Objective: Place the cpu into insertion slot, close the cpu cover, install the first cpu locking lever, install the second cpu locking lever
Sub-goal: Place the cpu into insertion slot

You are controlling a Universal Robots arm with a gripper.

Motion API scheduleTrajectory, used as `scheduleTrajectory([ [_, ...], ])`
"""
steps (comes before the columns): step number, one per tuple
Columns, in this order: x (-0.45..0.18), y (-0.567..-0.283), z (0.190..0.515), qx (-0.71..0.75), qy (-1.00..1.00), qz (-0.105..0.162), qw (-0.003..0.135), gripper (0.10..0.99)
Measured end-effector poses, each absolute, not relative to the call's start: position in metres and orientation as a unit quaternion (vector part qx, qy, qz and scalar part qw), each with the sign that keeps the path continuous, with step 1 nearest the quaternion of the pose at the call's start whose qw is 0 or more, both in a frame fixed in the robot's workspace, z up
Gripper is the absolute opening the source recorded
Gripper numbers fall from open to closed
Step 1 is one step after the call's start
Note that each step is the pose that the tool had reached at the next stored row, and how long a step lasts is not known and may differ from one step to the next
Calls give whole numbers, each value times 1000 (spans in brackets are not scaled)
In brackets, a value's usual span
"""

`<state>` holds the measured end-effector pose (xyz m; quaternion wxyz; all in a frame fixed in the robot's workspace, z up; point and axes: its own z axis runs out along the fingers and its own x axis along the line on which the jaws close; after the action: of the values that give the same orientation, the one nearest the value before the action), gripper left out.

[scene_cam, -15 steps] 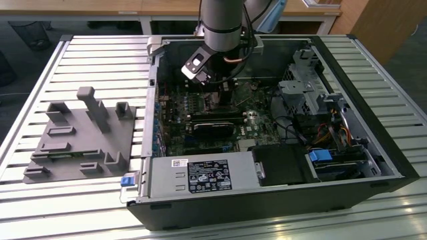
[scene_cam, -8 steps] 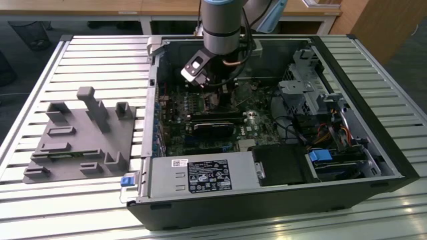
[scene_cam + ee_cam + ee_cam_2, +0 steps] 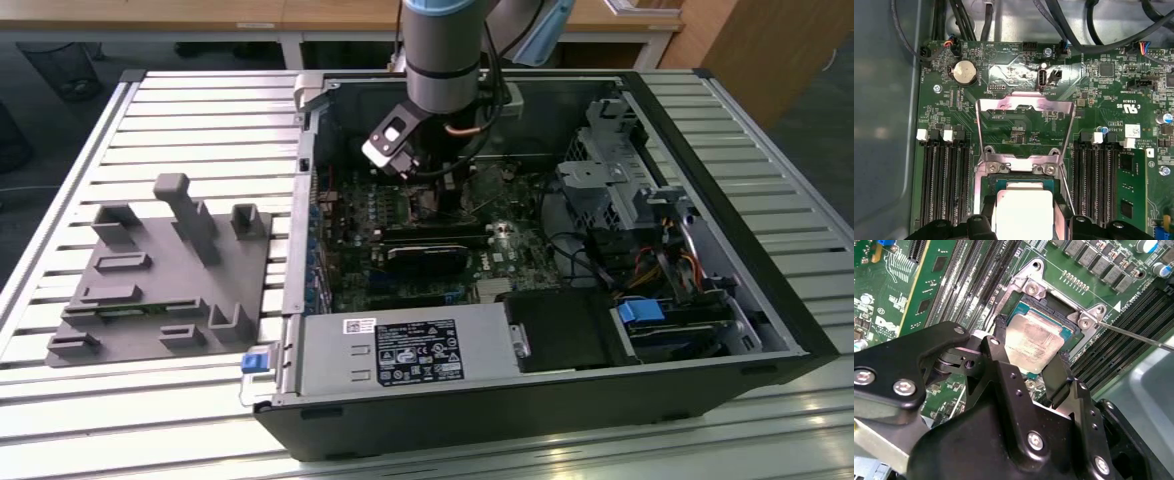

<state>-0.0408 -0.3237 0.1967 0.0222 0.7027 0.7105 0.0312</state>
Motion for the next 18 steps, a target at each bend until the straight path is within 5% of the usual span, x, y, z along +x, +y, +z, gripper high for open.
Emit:
scheduleTrajectory([
  [14,-41,-322,192,703,711,30,24,537],
  [18,-41,-322,192,703,711,29,24,612],
])
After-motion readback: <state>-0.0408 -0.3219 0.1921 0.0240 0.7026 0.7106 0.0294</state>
